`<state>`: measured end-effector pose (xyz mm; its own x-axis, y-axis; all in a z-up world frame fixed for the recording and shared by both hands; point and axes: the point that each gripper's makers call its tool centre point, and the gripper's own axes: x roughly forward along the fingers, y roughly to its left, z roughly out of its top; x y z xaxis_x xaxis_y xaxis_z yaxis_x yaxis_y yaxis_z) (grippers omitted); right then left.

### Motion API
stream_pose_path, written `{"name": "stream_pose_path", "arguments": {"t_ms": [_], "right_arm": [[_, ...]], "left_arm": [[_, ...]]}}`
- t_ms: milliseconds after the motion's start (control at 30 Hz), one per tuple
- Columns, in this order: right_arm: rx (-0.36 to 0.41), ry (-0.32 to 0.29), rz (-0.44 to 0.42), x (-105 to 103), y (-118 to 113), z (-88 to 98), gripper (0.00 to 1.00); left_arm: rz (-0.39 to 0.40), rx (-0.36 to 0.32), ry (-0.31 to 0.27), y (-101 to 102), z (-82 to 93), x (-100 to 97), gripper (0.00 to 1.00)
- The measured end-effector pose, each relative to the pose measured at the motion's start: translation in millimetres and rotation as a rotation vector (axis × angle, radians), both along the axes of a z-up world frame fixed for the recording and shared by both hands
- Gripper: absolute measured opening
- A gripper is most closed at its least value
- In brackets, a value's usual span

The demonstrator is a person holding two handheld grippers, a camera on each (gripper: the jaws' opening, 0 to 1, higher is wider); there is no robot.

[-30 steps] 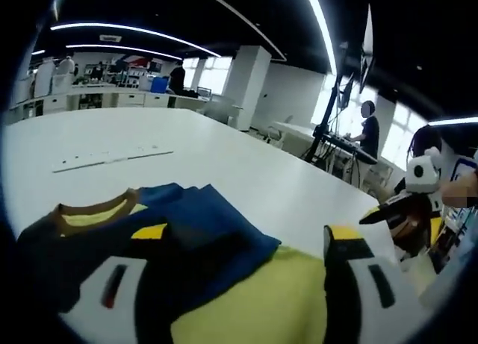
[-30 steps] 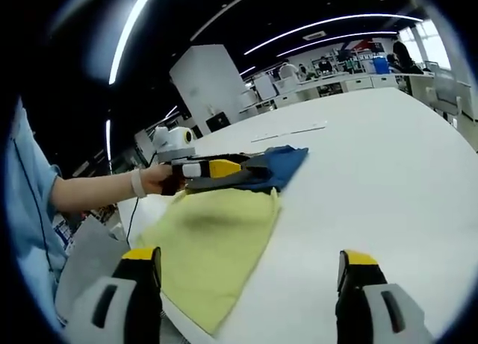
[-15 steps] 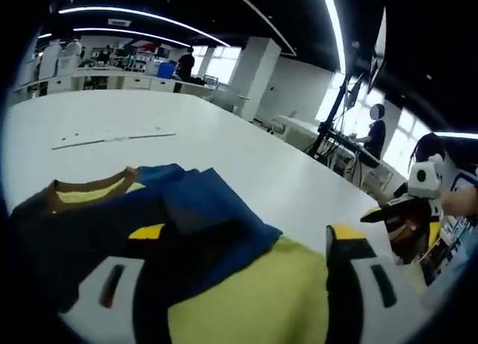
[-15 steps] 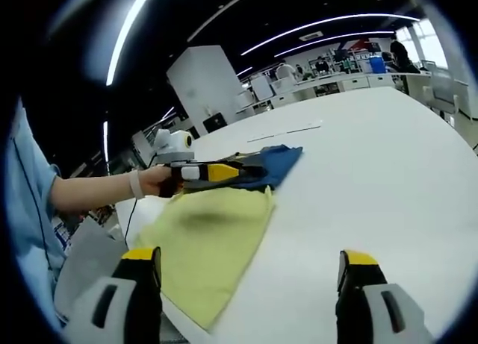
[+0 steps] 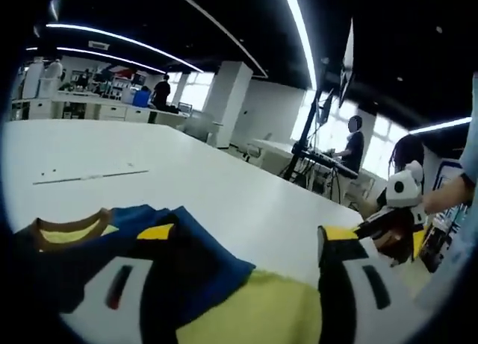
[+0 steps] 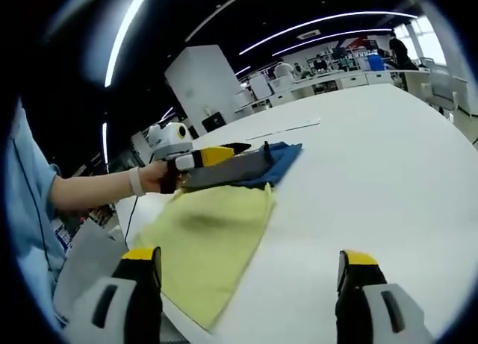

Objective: Fold the garment on the visible template until the final outline fits inside the template.

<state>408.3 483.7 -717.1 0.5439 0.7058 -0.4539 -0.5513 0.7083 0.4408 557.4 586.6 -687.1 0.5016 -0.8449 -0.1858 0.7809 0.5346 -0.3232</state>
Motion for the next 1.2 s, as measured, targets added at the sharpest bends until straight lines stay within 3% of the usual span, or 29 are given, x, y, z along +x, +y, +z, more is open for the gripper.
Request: {"name": "stream_pose_path", "arguments": {"t_ms": [300,567,667,967,1200], "right_arm": [[0.003,-0.004,0.001,2,0,1.9,0.99],[-0.003,-0.026,0.022,1,14,9.5,0.99],[-0.008,-0.063,0.041,-1,23,21.3,0.99],[0.006,-0.117,0.072,-16,43,42.3,0.99],[-0.004,-0.138,0.089,-27,45,47.4,0.99]], "left_arm": [[-0.005,0.033,0.020,5,-3.3,-1.9,0.74],[-0.044,0.107,0.004,29,13.9,-23.5,0.72],[-0.014,0.109,0.003,51,21.7,-33.3,0.71],[0.107,0.068,0.014,136,43.2,-94.8,0.69],[0.208,0.122,0.068,208,37.8,-142.8,0.70]]}}
